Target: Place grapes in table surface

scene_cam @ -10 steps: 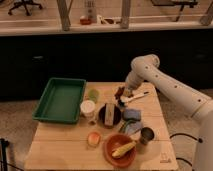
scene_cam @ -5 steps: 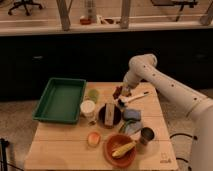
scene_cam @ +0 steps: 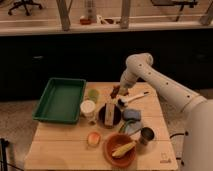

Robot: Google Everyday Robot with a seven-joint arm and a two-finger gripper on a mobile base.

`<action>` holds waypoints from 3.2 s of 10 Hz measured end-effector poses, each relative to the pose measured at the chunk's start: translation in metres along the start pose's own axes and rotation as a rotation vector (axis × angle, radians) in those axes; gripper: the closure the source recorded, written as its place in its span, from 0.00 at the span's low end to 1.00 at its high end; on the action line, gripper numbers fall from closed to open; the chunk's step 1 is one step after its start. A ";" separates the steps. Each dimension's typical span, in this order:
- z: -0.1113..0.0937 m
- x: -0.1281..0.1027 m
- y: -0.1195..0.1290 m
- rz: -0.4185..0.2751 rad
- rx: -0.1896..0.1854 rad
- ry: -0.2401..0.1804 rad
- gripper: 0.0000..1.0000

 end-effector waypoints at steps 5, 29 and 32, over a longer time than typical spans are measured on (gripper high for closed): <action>0.019 -0.015 -0.009 -0.074 -0.022 -0.044 0.99; 0.009 -0.009 -0.026 -0.085 -0.050 -0.111 0.20; 0.005 -0.007 -0.026 -0.084 -0.061 -0.108 0.20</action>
